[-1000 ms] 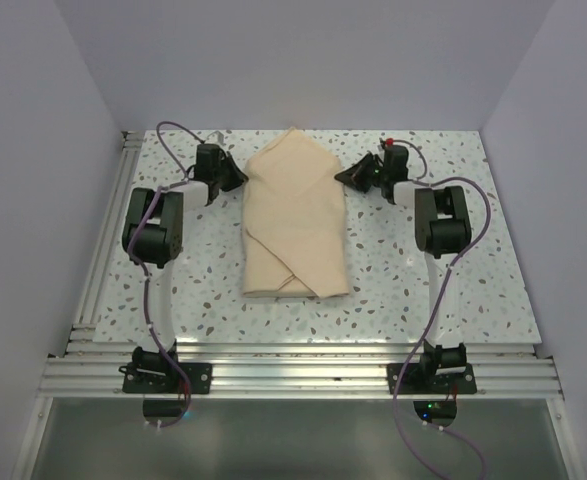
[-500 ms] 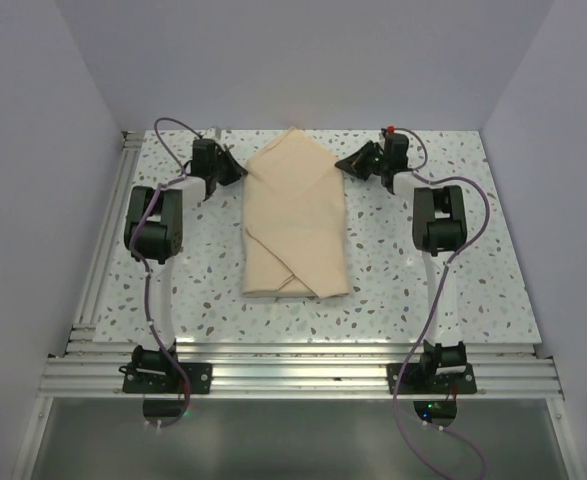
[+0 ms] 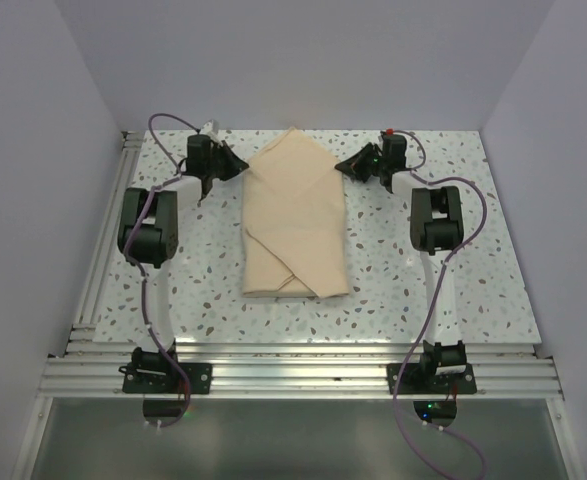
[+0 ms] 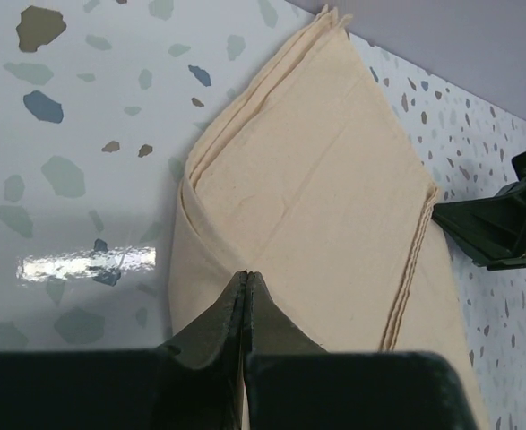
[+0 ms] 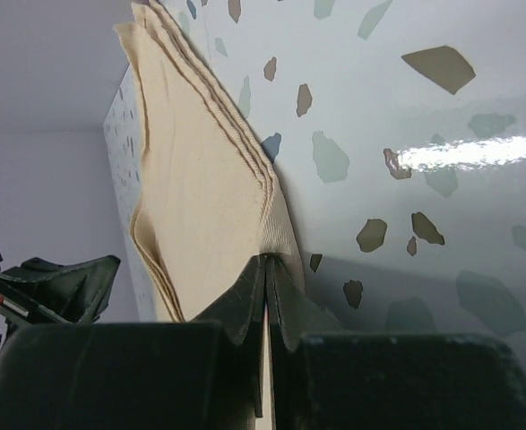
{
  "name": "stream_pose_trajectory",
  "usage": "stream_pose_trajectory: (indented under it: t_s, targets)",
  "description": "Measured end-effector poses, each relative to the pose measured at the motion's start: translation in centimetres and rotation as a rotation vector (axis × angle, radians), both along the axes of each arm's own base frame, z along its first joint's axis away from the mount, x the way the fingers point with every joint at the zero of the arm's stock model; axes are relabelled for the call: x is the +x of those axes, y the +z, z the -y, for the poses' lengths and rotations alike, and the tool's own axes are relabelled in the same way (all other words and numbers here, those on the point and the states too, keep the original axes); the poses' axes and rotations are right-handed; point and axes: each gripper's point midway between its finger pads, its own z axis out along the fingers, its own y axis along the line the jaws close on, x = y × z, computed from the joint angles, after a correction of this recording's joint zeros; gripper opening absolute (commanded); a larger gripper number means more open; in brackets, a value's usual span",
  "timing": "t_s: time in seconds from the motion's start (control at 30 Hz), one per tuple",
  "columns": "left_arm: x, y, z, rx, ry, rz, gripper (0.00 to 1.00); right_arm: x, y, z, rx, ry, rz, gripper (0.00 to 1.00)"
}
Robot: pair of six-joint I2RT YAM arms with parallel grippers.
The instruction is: Prepare the surgical pack
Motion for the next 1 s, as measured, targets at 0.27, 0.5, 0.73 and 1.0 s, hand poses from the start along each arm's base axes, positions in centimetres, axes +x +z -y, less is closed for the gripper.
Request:
stream_pose_trajectory:
  t_s: [0.27, 0.5, 0.73, 1.0]
  targets:
    - [1.2, 2.8, 0.9, -0.053, -0.026, 0.059, 0.00, 0.0, 0.0, 0.0, 0.000, 0.000, -0.001, 0.00]
    - [3.9, 0.0, 0.9, -0.061, -0.019, 0.045, 0.00, 0.0, 0.0, 0.0, 0.001, 0.000, -0.002, 0.00]
    - [3.9, -2.8, 0.1, -0.024, 0.003, -0.017, 0.00, 0.0, 0.0, 0.0, 0.000, 0.000, -0.003, 0.02]
    - [4.3, -0.8, -1.0, 0.055, 0.016, 0.018, 0.24, -0.2, 0.5, 0.0, -0.013, 0.013, 0.004, 0.21]
